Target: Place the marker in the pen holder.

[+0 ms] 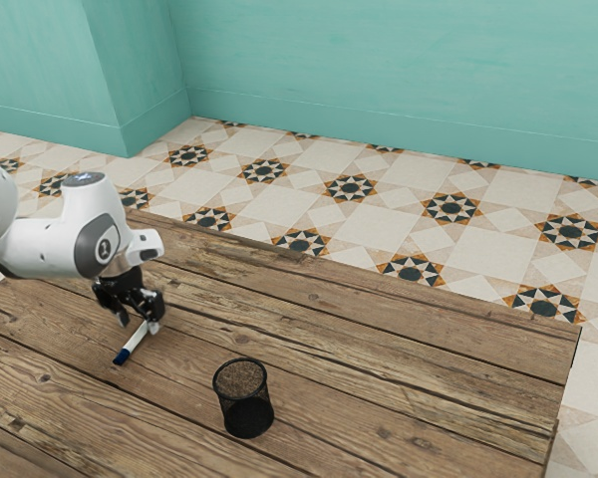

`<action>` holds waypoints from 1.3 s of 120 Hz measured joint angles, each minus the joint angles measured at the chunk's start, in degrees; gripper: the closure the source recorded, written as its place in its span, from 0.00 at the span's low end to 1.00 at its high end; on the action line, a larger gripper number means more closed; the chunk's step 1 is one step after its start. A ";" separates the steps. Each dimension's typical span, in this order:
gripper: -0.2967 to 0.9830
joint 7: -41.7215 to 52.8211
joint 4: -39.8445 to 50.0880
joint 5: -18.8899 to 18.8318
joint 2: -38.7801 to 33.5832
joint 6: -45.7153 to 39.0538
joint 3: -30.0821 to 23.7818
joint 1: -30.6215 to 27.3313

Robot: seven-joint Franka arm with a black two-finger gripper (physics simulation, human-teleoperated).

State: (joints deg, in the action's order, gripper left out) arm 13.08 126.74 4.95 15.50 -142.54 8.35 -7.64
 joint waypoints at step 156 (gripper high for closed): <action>0.85 10.09 -2.63 4.25 -8.13 -0.72 -3.76 3.19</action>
State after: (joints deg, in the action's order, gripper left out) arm 23.17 124.10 9.20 7.37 -143.26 4.58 -4.45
